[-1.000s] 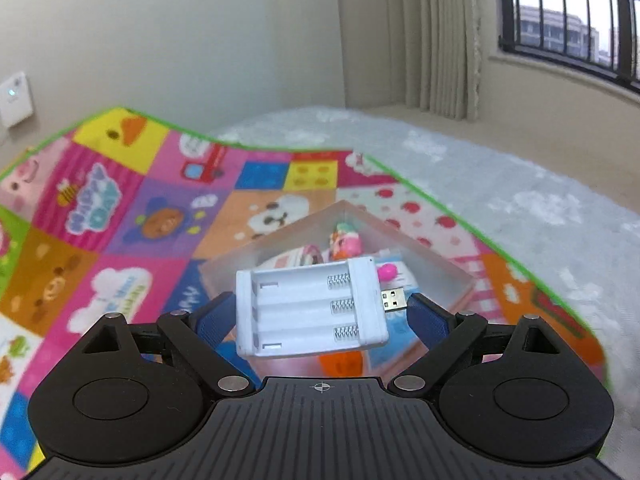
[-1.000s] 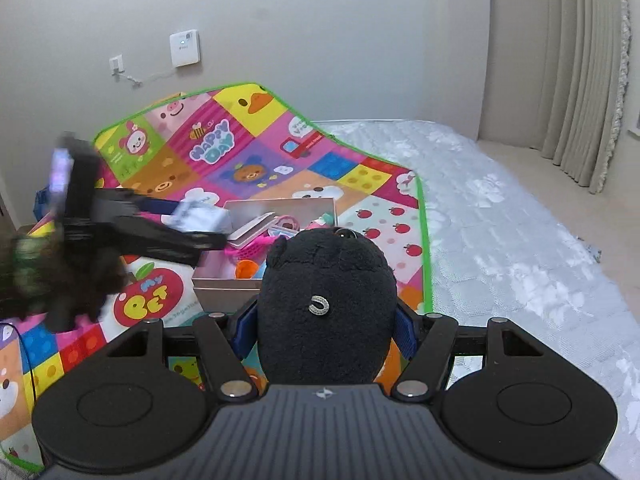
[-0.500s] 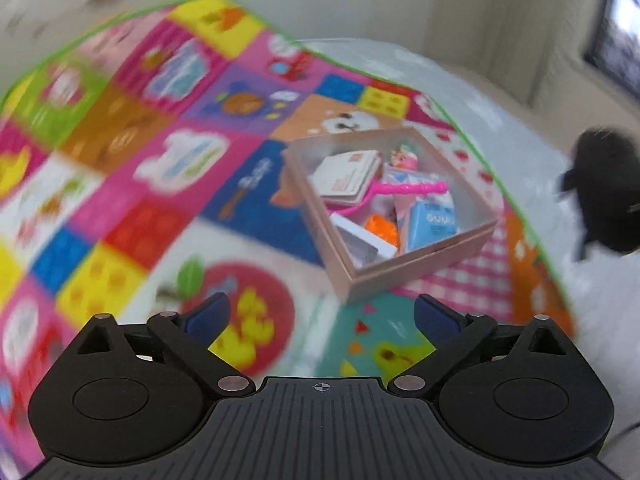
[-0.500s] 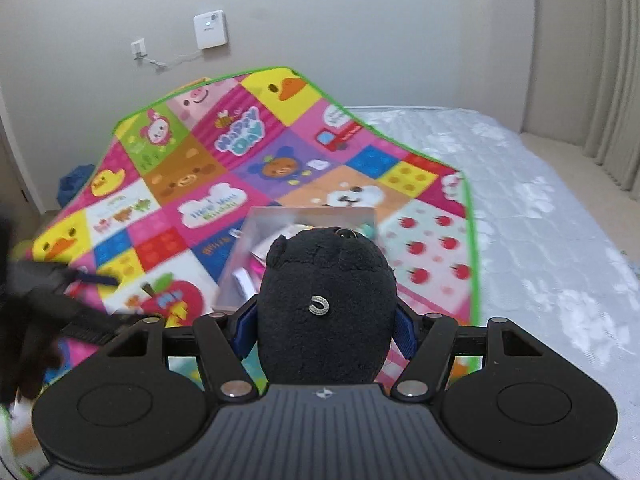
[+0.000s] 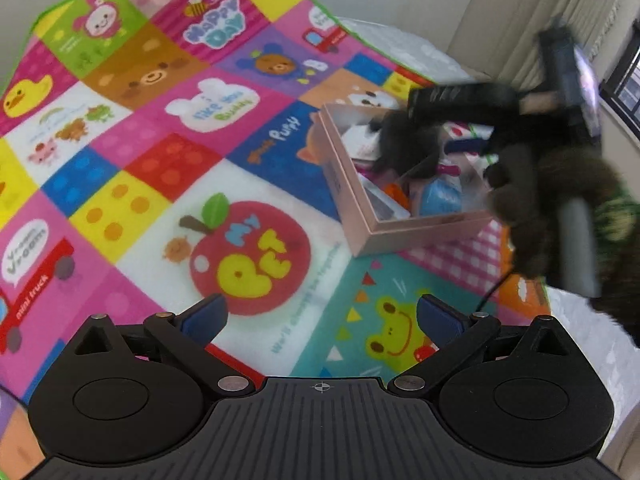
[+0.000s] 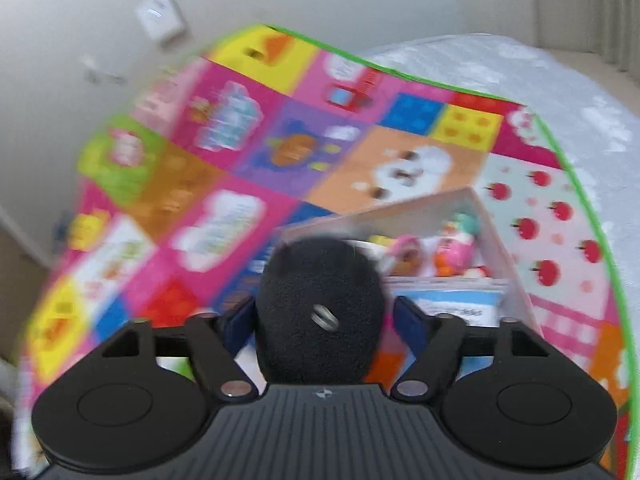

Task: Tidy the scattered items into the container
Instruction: 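Lower the plush into the pink box and open the right tool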

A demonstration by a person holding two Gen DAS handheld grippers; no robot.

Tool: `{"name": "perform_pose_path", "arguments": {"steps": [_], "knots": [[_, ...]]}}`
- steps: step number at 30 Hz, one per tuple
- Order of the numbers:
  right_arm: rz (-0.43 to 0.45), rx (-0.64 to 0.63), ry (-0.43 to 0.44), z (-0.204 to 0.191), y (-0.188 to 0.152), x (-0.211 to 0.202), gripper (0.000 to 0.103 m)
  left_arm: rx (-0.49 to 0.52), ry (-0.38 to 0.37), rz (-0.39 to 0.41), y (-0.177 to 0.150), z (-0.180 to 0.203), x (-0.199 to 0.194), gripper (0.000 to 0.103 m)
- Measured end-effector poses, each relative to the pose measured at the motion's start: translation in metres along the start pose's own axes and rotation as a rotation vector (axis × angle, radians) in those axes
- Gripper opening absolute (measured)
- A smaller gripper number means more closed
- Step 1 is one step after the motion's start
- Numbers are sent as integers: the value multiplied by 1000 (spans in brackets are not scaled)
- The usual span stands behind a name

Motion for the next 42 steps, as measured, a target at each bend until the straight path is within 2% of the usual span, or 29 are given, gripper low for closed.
{"name": "perform_pose_path", "arguments": {"steps": [3, 7, 9, 13, 16, 18, 20, 23, 27, 29, 32, 34, 36, 39, 41, 42], "knots": [[24, -11, -60, 10, -10, -2, 77, 22, 16, -16, -5, -7, 2, 103], [78, -138, -159, 3, -9, -14, 75, -42, 14, -68, -8, -22, 12, 103], [50, -115, -118, 1, -4, -21, 68, -72, 1, -88, -7, -26, 16, 103], [0, -74, -32, -5, -3, -25, 69, -96, -21, -95, -5, -23, 16, 103], [-67, -68, -46, -13, -10, -2, 70, -82, -48, -104, -6, -16, 17, 103], [-94, -102, -81, -20, -15, 18, 64, -67, -43, -111, -8, -14, 18, 103], [-48, -135, -120, -25, -14, 30, 62, -77, -33, -119, -8, -15, 19, 103], [87, -164, -159, -25, 6, 32, 60, -116, -30, -124, -6, -22, 18, 103], [170, -28, -188, 0, 29, 23, 59, -123, -30, -126, -5, -23, 16, 103], [140, 36, -146, 14, 34, 18, 58, -110, -28, -134, -6, -22, 18, 103], [60, 101, 58, 28, 36, 8, 56, -105, -30, -146, -6, -19, 24, 103], [29, 87, 131, 27, 37, 0, 57, -101, -35, -150, -6, -18, 26, 103], [82, 51, 114, 24, 38, -15, 62, -95, -37, -152, -6, -16, 28, 103], [164, 11, 63, 23, 41, -33, 61, -92, -41, -158, -6, -14, 29, 103], [157, 15, 23, 27, 44, -32, 53, -94, -38, -160, -6, -15, 30, 103], [127, 18, 12, 30, 44, -26, 50, -97, -36, -162, -6, -16, 30, 103]]}}
Point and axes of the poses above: each gripper's, at about its wrist camera, not at the fingertips, and x roughly the way its jaws point, z to its right, y to its top, the point moved 1 cm from there along x, roughly the way its jaws point, and after that the axes turned 6 degrees about -z, right-handed, at the moved point
